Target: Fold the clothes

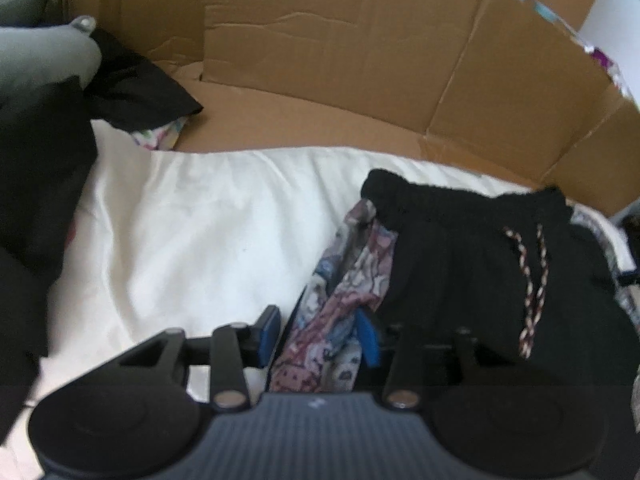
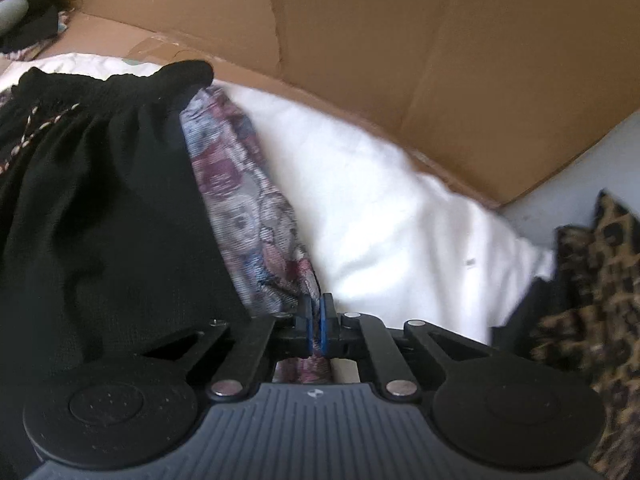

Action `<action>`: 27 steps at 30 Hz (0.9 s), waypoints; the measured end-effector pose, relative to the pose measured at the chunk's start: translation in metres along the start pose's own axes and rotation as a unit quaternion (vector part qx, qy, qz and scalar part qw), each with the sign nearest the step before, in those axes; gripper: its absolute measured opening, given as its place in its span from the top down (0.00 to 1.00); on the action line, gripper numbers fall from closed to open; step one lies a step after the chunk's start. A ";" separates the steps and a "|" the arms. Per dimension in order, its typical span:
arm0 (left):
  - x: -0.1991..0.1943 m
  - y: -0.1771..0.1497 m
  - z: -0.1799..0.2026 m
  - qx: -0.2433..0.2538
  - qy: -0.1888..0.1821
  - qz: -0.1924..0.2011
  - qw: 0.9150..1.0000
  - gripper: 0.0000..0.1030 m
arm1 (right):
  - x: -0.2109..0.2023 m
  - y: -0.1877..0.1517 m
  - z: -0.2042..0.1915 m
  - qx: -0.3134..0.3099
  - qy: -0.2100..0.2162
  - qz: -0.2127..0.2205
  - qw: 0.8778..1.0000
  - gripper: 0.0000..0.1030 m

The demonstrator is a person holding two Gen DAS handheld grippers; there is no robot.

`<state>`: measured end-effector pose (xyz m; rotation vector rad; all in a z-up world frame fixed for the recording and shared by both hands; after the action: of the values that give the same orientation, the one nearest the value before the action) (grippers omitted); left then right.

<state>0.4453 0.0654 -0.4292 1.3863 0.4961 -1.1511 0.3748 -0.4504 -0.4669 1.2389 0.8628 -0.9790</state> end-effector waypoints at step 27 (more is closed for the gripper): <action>-0.034 0.023 0.011 0.051 0.081 0.046 0.994 0.73 | -0.037 0.046 -0.043 0.009 0.032 0.098 0.995 0.97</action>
<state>0.4467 0.0624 -0.3871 1.5842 0.4879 -1.0050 0.4045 -0.4007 -0.4222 1.3494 0.7657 -0.7951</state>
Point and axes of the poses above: each gripper's, at about its wrist camera, not at the fingertips, and x roughly the way its jaws point, z to its right, y to its top, the point moved 7 cm from there along x, roughly the way its jaws point
